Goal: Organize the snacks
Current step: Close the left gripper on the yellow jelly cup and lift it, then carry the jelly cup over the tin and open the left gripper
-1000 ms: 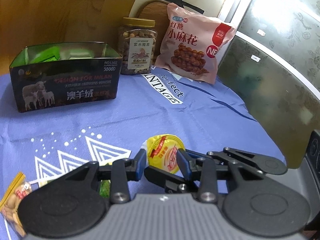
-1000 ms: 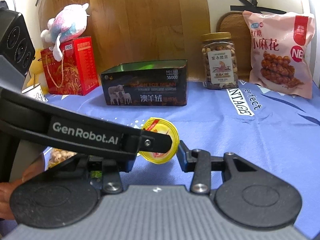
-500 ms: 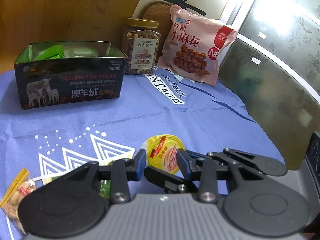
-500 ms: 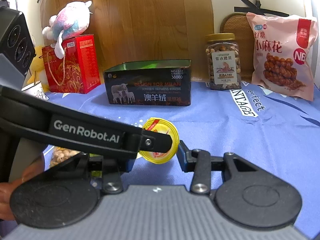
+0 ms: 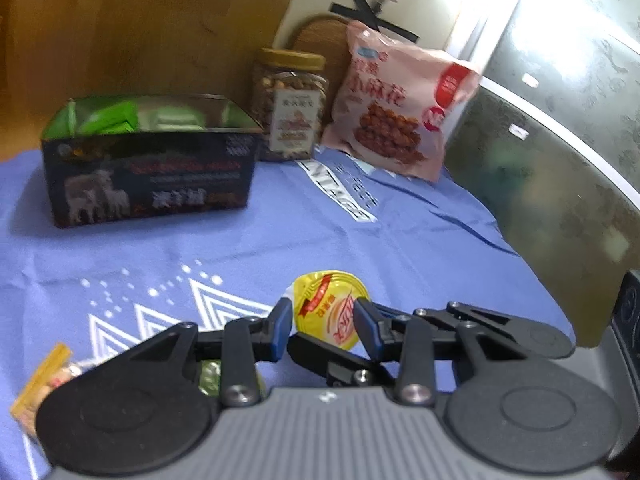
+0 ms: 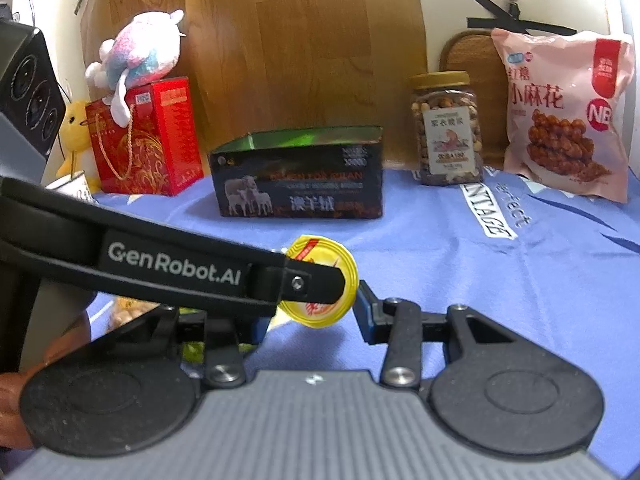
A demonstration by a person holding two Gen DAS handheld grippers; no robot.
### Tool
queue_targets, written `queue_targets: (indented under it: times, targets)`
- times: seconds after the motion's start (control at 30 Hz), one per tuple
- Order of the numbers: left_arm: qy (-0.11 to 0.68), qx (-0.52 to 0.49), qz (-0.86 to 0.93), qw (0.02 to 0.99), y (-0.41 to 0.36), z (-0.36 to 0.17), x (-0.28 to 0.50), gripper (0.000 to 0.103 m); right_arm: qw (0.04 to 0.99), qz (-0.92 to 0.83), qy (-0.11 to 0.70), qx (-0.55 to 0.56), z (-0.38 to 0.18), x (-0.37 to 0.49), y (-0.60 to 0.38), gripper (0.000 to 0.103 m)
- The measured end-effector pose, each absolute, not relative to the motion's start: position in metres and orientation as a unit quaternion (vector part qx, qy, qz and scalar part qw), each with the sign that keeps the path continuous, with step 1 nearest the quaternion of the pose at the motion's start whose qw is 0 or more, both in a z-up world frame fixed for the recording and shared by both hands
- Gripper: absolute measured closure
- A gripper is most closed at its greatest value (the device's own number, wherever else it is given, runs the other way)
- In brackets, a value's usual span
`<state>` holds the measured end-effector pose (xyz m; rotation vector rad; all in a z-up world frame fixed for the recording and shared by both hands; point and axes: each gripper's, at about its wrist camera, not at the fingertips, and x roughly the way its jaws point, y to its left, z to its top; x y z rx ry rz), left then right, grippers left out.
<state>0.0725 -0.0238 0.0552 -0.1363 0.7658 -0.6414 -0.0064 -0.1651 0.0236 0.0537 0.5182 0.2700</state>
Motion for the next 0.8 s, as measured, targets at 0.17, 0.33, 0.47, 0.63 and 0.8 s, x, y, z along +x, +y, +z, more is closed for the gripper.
queue_targets:
  times: [0.17, 0.33, 0.47, 0.63, 0.8]
  targets:
    - [0.338, -0.076, -0.285, 0.894, -0.007, 0.088, 0.102, 0.069, 0.961, 0.160, 0.225, 0.015, 0.048, 0.027, -0.156, 0.058]
    - [0.300, -0.083, -0.259, 0.914, 0.007, 0.123, 0.158, 0.068, 0.966, 0.182, 0.184, -0.006, 0.079, 0.088, -0.140, 0.058]
    - [0.302, -0.096, -0.241, 0.917, 0.007, 0.121, 0.216, 0.064, 0.966, 0.182, 0.182, -0.015, 0.083, 0.146, -0.132, 0.057]
    - [0.334, -0.057, -0.187, 0.922, 0.008, 0.096, 0.248, 0.052, 0.956, 0.190, 0.222, -0.010, 0.065, 0.190, -0.132, 0.054]
    - [0.320, -0.080, -0.179, 0.927, 0.049, 0.106, 0.212, 0.052, 0.957, 0.194, 0.214, 0.038, 0.068, 0.154, -0.156, 0.051]
